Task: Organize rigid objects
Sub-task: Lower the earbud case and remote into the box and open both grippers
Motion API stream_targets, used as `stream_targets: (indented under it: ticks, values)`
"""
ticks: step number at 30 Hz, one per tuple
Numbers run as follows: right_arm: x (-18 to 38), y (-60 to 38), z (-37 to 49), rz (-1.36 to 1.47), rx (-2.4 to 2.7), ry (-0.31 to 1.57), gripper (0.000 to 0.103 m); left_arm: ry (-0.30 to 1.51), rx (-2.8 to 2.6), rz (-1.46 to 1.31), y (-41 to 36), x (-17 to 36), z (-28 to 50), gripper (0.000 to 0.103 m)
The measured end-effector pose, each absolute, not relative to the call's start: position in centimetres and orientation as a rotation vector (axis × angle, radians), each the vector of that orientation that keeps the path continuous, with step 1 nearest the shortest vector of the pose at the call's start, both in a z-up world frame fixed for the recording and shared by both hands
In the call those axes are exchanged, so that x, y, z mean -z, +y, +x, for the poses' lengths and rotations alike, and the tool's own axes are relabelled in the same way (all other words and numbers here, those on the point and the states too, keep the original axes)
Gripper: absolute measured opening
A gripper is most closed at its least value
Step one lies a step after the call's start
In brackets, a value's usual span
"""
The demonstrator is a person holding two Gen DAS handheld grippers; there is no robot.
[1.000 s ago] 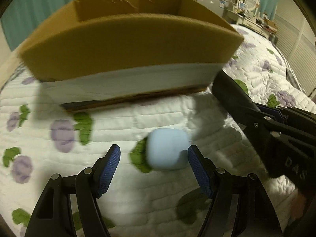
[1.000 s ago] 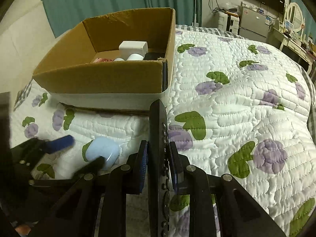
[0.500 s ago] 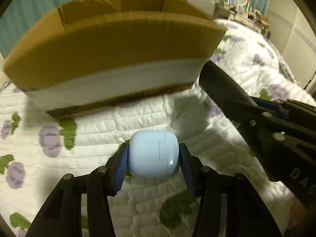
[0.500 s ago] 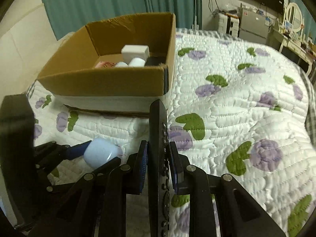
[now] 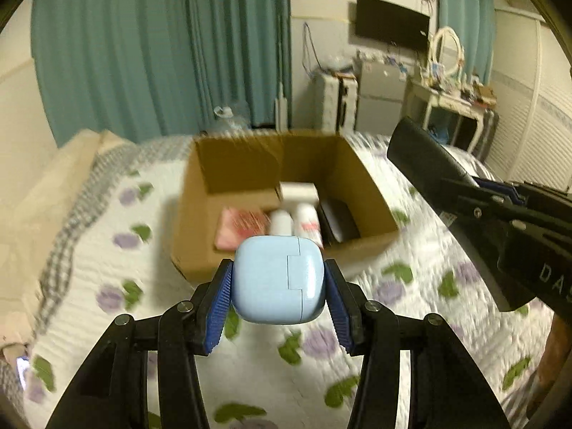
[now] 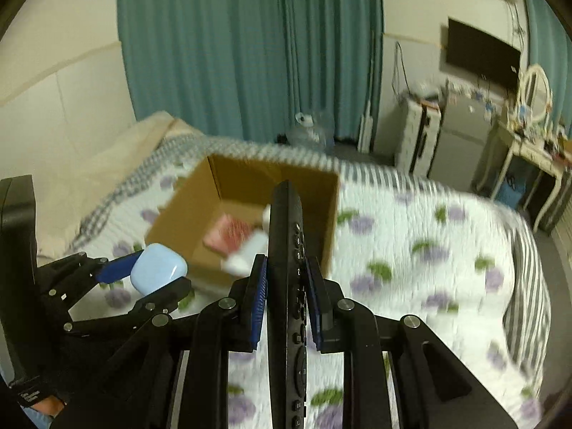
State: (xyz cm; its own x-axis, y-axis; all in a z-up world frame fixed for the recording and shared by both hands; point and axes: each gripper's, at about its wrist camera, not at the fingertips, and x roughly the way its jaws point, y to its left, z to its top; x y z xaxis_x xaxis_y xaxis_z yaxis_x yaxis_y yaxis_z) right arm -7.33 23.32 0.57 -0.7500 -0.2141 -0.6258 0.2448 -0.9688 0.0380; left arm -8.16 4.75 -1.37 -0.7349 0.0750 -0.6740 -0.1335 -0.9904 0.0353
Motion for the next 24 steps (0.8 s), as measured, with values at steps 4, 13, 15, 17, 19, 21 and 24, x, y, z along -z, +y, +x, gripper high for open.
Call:
stream_targets:
  ticks: [4,13,15,17,19,21,24]
  values:
    - [-2.3,22.1,-10.0,0.899,2.719,0.084,0.020,0.120,-2.878,-1.047,3.7,-0.4,-10.7,0.050]
    - [-0.6,20.8,-16.5,0.882,2.676,0.038,0.020,0.156,-2.940,-1.053,2.5,-0.2,-16.4,0.050]
    - [0.1,20.8,-17.6,0.890,2.669,0.029,0.020,0.174,-2.939,-1.062,2.5,0.4,-17.4,0.050]
    - [0.9,20.9,-18.3,0.898,2.664,0.019,0.020,0.177,-2.936,-1.093,2.5,1.4,-18.7,0.050]
    - [1.6,21.0,-18.9,0.906,2.660,0.007,0.020,0.180,-2.928,-1.128,2.6,2.5,-19.6,0.050]
    - [2.4,21.1,-19.3,0.920,2.655,-0.002,0.020,0.183,-2.922,-1.151,2.7,3.3,-20.1,0.050]
    - [3.6,21.4,-19.9,0.946,2.649,-0.015,0.020,0.187,-2.918,-1.159,2.9,4.5,-20.7,0.051]
